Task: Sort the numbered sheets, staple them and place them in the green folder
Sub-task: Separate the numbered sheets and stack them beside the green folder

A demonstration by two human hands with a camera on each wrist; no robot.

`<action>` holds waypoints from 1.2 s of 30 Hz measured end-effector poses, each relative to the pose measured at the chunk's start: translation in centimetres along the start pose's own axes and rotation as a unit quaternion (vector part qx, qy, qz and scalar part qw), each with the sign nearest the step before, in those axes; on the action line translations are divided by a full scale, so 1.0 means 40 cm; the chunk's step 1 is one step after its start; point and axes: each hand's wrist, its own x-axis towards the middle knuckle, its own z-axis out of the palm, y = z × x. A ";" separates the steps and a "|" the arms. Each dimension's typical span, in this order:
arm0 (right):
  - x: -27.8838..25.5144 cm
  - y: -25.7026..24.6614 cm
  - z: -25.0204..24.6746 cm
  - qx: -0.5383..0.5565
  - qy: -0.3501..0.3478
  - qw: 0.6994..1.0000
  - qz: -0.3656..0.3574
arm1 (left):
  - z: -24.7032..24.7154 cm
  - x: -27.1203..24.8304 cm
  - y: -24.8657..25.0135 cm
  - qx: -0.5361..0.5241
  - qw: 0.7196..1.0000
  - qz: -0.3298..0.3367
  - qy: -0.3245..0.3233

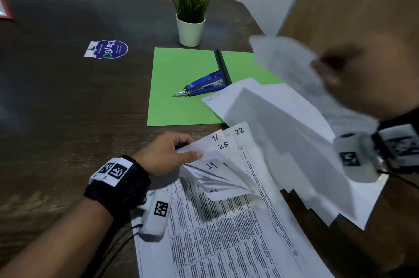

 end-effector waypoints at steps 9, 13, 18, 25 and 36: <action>-0.119 -0.100 0.346 -0.056 -0.305 0.950 0.017 | 0.002 0.001 -0.007 -0.012 1.000 -0.002 0.002; -0.146 -0.089 0.352 0.020 -0.289 0.957 0.019 | 0.008 0.000 -0.002 -0.027 1.000 0.012 0.011; -0.160 -0.051 0.332 0.036 -0.261 0.964 0.040 | 0.008 0.001 0.004 -0.032 0.999 0.006 0.009; -0.203 -0.056 0.357 0.019 -0.323 0.945 0.057 | 0.005 0.000 0.001 -0.012 1.000 -0.010 0.016; -0.204 -0.012 0.323 -0.053 -0.464 0.883 0.058 | 0.008 0.001 0.006 -0.017 1.000 -0.013 0.013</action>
